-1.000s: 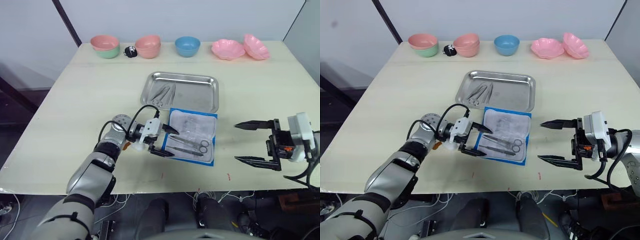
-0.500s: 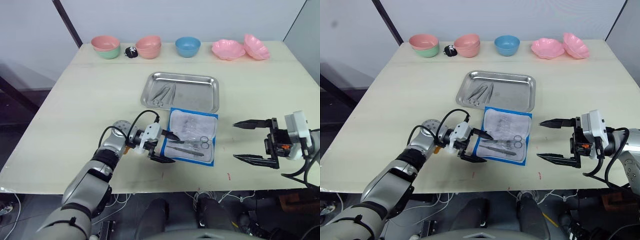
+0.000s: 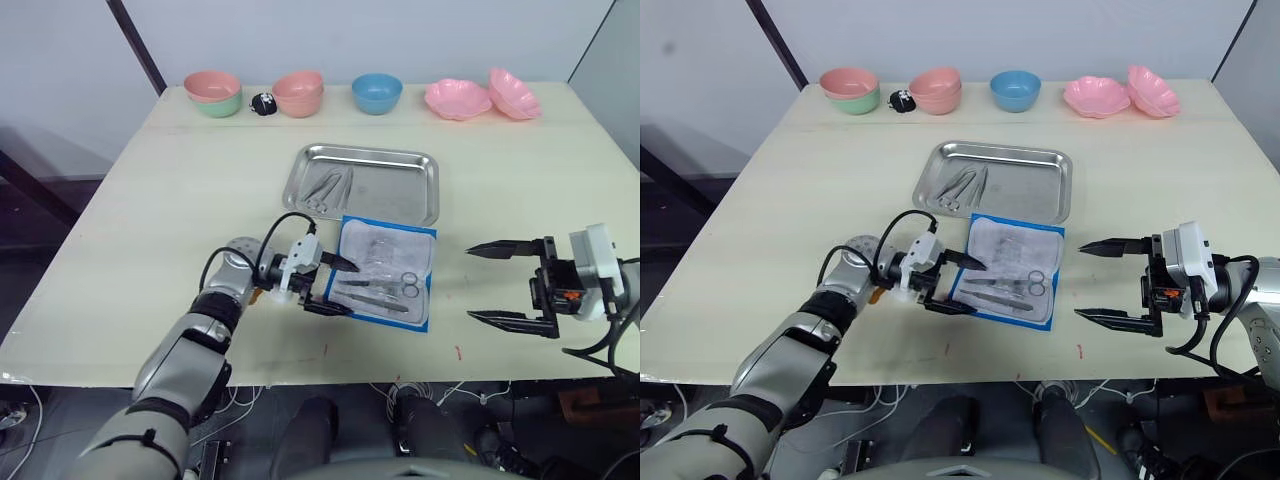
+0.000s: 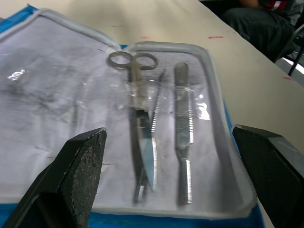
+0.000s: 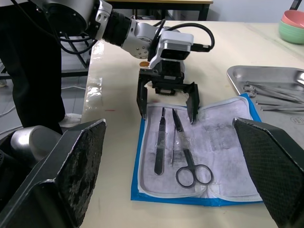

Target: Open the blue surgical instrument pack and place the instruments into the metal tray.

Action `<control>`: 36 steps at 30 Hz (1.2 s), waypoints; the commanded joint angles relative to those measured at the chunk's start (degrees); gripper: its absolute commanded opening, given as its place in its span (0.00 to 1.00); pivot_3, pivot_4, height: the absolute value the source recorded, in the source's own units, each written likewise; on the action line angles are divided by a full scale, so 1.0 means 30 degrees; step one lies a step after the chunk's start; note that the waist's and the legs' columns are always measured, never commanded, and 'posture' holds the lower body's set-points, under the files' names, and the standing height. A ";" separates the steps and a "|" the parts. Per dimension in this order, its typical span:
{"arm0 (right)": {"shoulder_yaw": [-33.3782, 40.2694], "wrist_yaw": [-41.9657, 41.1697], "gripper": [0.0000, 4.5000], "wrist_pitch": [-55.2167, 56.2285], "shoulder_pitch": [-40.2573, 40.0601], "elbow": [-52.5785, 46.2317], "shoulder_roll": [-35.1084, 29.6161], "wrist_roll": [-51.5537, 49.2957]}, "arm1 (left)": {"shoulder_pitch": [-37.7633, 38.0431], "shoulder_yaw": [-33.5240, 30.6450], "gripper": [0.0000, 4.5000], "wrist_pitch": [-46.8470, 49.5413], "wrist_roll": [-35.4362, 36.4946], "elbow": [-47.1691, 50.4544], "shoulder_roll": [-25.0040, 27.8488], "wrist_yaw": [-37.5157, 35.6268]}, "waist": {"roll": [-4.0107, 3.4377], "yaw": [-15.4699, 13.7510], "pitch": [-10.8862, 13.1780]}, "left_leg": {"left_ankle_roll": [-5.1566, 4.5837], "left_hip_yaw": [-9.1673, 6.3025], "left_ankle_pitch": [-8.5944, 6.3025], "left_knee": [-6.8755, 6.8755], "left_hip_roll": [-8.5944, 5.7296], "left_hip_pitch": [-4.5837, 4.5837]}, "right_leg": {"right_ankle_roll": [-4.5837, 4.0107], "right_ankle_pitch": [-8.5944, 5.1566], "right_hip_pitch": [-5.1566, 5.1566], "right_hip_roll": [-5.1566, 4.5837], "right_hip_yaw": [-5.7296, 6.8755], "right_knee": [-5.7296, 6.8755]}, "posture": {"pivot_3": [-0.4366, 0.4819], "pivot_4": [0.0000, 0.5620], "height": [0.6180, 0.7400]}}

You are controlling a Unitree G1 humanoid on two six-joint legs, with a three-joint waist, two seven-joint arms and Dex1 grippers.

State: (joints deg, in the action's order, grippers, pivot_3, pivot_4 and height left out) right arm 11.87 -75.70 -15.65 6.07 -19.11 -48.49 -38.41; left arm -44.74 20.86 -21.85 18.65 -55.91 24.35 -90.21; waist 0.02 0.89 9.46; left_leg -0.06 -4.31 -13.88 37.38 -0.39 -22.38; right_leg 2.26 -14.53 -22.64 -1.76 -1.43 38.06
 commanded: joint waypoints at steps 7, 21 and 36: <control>0.1165 0.0629 1.00 -0.0276 0.0038 0.0238 -0.0351 -0.0374 | 0.0547 -0.0623 1.00 -0.1350 -0.2527 -0.2109 -0.0436 -0.0764 | -0.0019 -0.0025 -0.0013 | 0.0000 0.0000 0.0000 0.0000 -0.0002 0.0015 | -0.0010 0.0006 0.0015 -0.0004 -0.0002 0.0003 | 0.48 0.27 1.00; 0.0100 0.2116 1.00 -0.0974 0.0723 -0.0141 -0.0538 0.0733 | 0.0740 -0.1601 1.00 -0.1420 -0.3702 -0.2601 -0.0981 -0.0761 | -0.0070 -0.0018 -0.0052 | -0.0004 0.0004 -0.0004 -0.0039 0.0001 0.0183 | 0.0051 -0.0036 0.0182 -0.0005 -0.0007 -0.0023 | 0.48 0.27 1.00; -0.6496 0.5528 1.00 -0.1427 0.4713 0.2230 0.2099 0.6909 | 0.0663 -0.1841 1.00 -0.0907 -0.4665 -0.2951 -0.1414 -0.0754 | -0.0112 -0.0059 -0.0135 | -0.0005 -0.0017 -0.0004 -0.0037 -0.0020 0.0174 | 0.0055 -0.0039 0.0188 -0.0012 0.0013 -0.0036 | 0.48 0.27 1.00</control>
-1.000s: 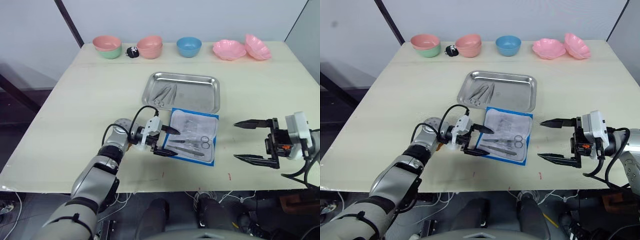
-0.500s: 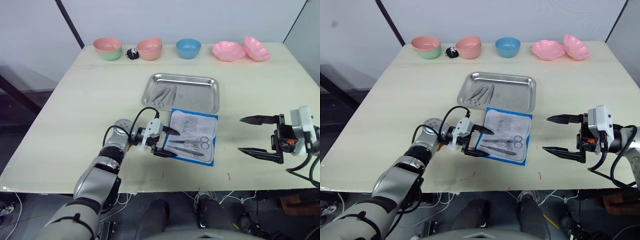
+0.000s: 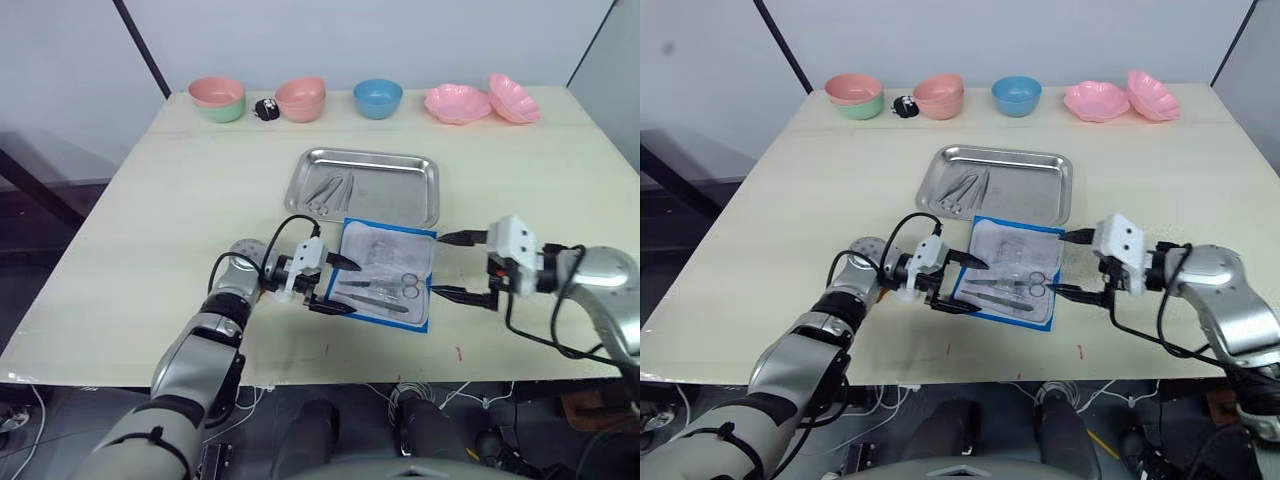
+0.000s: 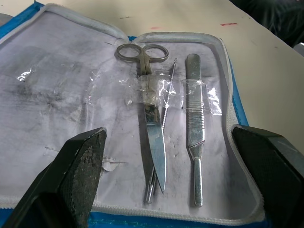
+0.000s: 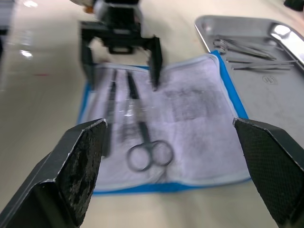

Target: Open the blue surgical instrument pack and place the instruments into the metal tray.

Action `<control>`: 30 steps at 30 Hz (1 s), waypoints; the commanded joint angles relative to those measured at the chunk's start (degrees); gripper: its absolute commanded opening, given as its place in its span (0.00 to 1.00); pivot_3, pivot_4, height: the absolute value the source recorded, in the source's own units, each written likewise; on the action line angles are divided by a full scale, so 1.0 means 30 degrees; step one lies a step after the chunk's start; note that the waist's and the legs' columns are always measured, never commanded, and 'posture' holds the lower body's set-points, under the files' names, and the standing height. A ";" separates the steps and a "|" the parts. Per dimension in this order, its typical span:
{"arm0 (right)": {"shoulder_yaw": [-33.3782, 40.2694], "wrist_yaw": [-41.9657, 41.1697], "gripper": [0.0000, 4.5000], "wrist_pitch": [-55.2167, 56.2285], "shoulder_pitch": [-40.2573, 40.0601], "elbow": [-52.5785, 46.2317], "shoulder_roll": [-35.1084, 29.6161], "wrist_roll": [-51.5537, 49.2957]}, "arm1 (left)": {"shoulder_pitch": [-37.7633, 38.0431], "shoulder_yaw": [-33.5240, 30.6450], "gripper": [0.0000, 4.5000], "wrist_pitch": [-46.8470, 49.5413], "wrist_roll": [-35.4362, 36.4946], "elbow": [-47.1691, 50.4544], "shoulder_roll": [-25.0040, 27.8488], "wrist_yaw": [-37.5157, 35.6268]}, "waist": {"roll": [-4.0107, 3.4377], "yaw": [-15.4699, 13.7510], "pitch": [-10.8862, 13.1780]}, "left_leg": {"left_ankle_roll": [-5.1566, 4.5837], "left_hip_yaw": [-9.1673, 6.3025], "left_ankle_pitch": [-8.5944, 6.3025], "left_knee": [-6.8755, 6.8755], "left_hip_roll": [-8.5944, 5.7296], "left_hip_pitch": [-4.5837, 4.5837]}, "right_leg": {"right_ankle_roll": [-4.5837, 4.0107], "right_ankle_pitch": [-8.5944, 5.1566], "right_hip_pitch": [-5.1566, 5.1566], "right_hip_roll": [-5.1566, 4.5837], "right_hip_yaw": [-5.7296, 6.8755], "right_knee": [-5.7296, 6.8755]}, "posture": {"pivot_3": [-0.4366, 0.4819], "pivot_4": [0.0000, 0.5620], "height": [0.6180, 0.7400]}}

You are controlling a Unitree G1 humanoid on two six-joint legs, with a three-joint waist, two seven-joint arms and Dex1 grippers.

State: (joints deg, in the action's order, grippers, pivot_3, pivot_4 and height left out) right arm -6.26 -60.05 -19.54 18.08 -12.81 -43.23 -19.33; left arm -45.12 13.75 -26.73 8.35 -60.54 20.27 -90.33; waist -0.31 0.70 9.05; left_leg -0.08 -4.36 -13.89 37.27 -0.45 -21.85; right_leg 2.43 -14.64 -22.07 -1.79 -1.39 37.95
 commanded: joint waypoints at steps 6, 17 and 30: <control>-0.2517 0.1251 1.00 -0.0506 0.2078 0.1823 0.1085 0.3186 | 0.0862 0.0493 1.00 0.0718 -0.1412 -0.1464 -0.0095 -0.0705 | -0.0012 0.0026 -0.0018 | -0.0001 -0.0001 0.0000 0.0000 -0.0008 0.0009 | 0.0001 0.0000 0.0003 -0.0006 0.0001 0.0004 | 0.48 0.27 1.00; -0.4070 0.1321 1.00 -0.0648 0.3153 0.2842 0.2622 0.4711 | 0.1159 0.0569 1.00 0.0622 -0.1539 -0.1334 -0.0078 -0.0680 | -0.0027 0.0051 -0.0047 | -0.0002 -0.0006 0.0000 -0.0001 -0.0012 0.0011 | 0.0000 0.0000 0.0005 -0.0007 0.0003 0.0005 | 0.48 0.27 1.00; -0.4799 0.0332 0.27 -0.2173 0.2952 0.3196 0.2662 0.5069 | 0.1329 0.0303 1.00 0.0585 -0.1358 -0.1351 -0.0314 -0.0576 | -0.0025 0.0044 -0.0100 | -0.0003 -0.0013 -0.0002 -0.0003 -0.0012 0.0013 | 0.0000 -0.0001 0.0011 -0.0008 0.0011 -0.0001 | 0.48 0.27 1.00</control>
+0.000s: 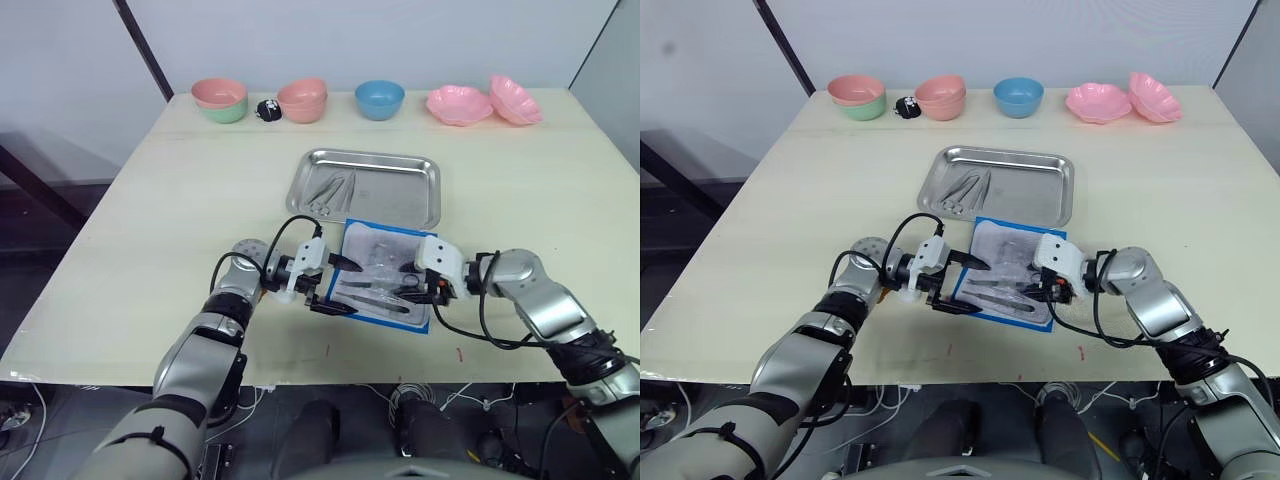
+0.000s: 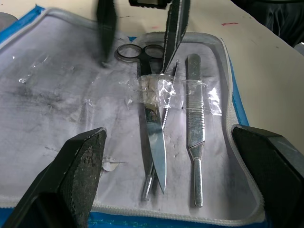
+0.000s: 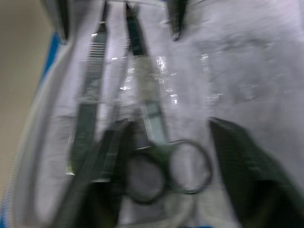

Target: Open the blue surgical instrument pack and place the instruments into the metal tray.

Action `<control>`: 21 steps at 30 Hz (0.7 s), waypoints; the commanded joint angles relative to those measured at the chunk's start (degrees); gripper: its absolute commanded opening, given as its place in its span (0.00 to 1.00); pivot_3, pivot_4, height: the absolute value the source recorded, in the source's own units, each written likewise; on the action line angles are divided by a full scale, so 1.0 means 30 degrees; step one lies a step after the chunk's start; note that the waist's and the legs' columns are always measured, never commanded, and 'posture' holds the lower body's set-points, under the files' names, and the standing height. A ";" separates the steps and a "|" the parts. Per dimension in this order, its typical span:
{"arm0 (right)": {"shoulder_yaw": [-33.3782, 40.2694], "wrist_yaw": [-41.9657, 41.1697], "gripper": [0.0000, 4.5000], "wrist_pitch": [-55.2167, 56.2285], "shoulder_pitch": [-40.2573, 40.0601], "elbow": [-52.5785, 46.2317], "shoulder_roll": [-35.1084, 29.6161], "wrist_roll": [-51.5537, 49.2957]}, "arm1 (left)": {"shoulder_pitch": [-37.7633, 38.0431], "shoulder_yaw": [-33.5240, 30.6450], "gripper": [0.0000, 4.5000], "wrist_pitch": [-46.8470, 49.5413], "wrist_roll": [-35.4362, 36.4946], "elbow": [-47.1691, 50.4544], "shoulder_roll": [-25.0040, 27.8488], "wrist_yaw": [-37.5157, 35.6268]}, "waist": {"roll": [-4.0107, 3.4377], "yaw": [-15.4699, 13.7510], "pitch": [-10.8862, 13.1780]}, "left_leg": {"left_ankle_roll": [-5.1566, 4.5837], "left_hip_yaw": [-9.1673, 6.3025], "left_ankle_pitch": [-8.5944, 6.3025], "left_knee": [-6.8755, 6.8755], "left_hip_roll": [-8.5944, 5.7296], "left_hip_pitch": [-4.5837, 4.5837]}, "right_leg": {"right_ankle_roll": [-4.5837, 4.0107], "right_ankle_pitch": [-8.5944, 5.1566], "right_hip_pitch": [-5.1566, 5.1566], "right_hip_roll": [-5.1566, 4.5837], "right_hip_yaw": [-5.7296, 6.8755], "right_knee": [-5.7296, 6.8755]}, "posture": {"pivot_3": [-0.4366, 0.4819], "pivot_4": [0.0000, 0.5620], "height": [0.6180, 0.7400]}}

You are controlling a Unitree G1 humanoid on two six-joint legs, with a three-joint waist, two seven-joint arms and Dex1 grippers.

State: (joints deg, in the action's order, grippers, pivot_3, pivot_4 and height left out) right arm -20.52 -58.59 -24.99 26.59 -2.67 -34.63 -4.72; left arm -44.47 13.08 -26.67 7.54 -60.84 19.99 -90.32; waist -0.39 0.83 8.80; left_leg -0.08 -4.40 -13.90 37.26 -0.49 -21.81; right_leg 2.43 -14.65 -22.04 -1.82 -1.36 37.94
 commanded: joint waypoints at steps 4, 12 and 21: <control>-0.0159 -0.0241 0.02 -0.0289 0.0260 -0.0115 -0.0228 0.0425 | 0.1185 0.0454 1.00 0.0473 -0.1218 -0.1320 -0.0239 -0.0514 | -0.0005 0.0010 -0.0046 | -0.0001 -0.0001 0.0000 0.0000 0.0000 0.0001 | 0.0001 -0.0001 0.0001 0.0000 0.0001 -0.0002 | 0.48 0.27 1.00; -0.0428 -0.0398 0.02 -0.1399 0.0784 -0.1364 -0.0190 0.0423 | 0.1349 0.0366 1.00 0.0404 -0.1513 -0.1357 -0.0294 -0.0441 | -0.0016 0.0029 -0.0062 | -0.0002 -0.0001 -0.0002 -0.0003 0.0000 0.0001 | 0.0003 -0.0002 0.0001 0.0000 0.0002 -0.0006 | 0.48 0.27 1.00; -0.1344 -0.0784 0.02 -0.4842 0.2409 -0.4007 -0.0849 0.0996 | 0.1550 0.0404 1.00 0.0389 -0.1615 -0.1325 -0.0508 -0.0317 | -0.0040 0.0029 -0.0077 | -0.0002 -0.0003 -0.0002 -0.0004 -0.0001 -0.0002 | 0.0005 -0.0004 0.0000 -0.0006 0.0004 -0.0010 | 0.48 0.27 1.00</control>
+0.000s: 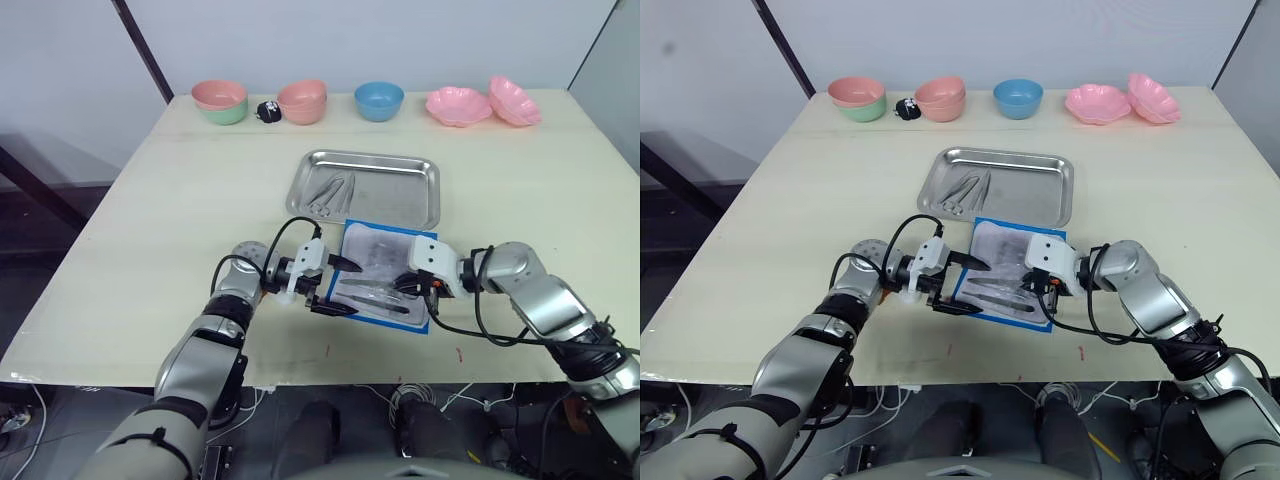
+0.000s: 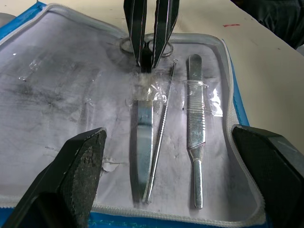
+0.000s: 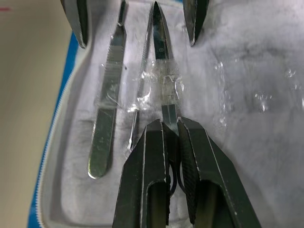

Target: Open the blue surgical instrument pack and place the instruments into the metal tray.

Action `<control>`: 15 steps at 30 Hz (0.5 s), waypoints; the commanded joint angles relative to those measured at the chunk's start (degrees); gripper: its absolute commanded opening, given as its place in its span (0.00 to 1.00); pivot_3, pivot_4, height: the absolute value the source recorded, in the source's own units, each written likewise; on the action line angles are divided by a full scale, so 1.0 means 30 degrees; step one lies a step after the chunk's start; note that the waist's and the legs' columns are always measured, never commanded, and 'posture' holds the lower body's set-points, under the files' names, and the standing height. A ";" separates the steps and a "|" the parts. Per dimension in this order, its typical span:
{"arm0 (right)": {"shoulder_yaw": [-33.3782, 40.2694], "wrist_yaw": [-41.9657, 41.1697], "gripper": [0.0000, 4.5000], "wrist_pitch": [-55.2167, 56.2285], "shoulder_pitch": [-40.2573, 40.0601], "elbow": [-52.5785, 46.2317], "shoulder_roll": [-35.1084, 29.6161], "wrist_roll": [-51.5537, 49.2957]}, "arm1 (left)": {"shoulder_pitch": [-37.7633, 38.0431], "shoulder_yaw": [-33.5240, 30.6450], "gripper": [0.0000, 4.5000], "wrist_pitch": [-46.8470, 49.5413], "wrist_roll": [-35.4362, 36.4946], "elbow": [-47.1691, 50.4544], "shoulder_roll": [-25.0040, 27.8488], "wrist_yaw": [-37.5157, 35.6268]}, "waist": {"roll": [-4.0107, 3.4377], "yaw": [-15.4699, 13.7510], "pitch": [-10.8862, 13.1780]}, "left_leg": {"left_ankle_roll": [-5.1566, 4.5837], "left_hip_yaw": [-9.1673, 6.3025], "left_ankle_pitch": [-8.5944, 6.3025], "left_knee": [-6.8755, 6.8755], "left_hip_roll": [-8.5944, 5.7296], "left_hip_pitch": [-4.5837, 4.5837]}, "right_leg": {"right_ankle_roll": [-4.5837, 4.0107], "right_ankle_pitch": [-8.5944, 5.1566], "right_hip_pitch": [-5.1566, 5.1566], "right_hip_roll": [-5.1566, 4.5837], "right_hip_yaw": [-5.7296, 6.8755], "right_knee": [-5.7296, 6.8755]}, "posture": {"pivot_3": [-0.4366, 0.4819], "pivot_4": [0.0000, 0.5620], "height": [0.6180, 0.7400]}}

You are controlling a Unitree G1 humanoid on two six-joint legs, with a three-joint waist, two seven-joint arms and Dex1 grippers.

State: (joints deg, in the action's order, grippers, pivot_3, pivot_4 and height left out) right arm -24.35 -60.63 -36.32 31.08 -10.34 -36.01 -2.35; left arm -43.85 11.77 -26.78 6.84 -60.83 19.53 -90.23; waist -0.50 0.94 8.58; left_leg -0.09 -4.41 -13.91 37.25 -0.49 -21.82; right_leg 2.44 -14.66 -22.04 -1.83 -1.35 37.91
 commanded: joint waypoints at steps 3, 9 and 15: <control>-0.0525 -0.0381 0.02 -0.2536 0.1528 -0.2314 -0.0926 0.0323 | 0.1413 0.0841 1.00 0.0422 -0.1407 -0.1357 -0.0394 -0.0276 | -0.0006 -0.0029 -0.0005 | 0.0000 -0.0010 0.0000 -0.0004 -0.0008 -0.0005 | 0.0005 -0.0004 -0.0001 -0.0012 0.0013 -0.0008 | 0.48 0.27 1.00; -0.1099 -0.0263 0.02 -0.4128 0.2249 -0.3215 -0.1321 0.0380 | 0.1410 0.0807 1.00 0.0459 -0.1398 -0.1364 -0.0421 -0.0228 | -0.0013 -0.0042 -0.0009 | 0.0000 -0.0021 -0.0001 -0.0010 -0.0026 -0.0009 | 0.0020 -0.0016 -0.0002 -0.0035 0.0026 -0.0013 | 0.48 0.27 1.00; -0.0819 -0.0051 0.02 -0.3257 0.1477 -0.3121 -0.1685 0.0414 | 0.1368 0.0785 1.00 0.0453 -0.1415 -0.1423 -0.0426 -0.0144 | -0.0013 -0.0055 -0.0009 | 0.0000 -0.0027 -0.0001 -0.0012 -0.0035 -0.0011 | 0.0030 -0.0021 -0.0001 -0.0043 0.0032 -0.0013 | 0.48 0.27 1.00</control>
State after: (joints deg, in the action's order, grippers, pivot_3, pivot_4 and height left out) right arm -28.36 -61.12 -47.49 35.72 -17.72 -40.20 -0.99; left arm -43.80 11.71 -26.80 6.77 -60.82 19.05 -90.02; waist -0.54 0.77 8.55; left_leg -0.09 -4.50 -13.91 37.21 -0.61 -21.86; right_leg 2.54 -14.73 -22.04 -1.98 -1.24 37.87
